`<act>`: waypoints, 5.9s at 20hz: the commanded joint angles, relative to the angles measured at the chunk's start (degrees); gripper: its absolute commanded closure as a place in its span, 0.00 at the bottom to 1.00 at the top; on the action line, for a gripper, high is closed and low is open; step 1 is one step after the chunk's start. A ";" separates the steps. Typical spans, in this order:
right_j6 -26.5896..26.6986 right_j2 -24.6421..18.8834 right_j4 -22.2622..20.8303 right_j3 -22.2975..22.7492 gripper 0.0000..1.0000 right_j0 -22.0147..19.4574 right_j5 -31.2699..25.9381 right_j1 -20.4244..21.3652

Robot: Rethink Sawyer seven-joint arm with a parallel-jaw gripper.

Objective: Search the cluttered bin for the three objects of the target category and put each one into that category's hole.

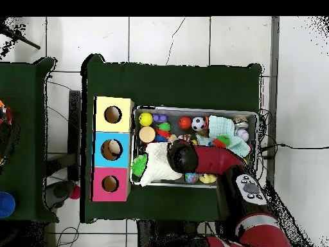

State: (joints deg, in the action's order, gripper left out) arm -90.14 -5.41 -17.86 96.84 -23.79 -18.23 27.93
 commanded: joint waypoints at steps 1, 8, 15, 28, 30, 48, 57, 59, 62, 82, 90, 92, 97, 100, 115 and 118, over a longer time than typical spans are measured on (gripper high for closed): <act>-3.59 1.48 -4.82 -5.34 0.00 1.79 3.13 -2.98; -2.99 2.66 -6.67 -6.66 0.00 2.80 2.13 -2.65; -3.56 4.96 -8.95 -8.53 0.00 4.61 3.88 -2.91; -5.90 -0.41 -5.05 -5.93 1.00 0.25 5.46 -2.10; -6.61 -1.24 -3.99 -5.01 1.00 -0.40 5.12 -1.33; -2.13 -9.40 7.38 1.41 1.00 -5.99 -15.02 10.06; 0.82 -11.14 9.91 -0.33 1.00 -5.96 -25.02 13.71; 1.05 -11.83 10.73 -0.42 1.00 -6.31 -26.22 13.91; 1.31 -13.47 12.34 -0.71 1.00 -7.08 -27.65 14.03; 0.58 -18.16 18.25 -0.44 1.00 -9.30 -33.59 16.14; -1.78 -17.51 18.02 -5.63 1.00 -7.18 -40.48 16.72; -2.54 -17.11 17.59 -7.29 1.00 -6.44 -42.75 16.91; -5.80 -16.42 17.98 -11.63 1.00 -4.27 -47.23 16.70; -7.38 -15.96 18.45 -13.52 1.00 -3.18 -49.15 16.94; -9.27 -14.98 24.25 -18.86 1.00 -1.58 -49.58 16.53; -8.46 -15.09 25.31 -18.65 1.00 -1.89 -48.10 15.99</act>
State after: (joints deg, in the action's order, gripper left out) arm -90.14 -19.90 4.97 79.24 -24.88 -63.06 45.62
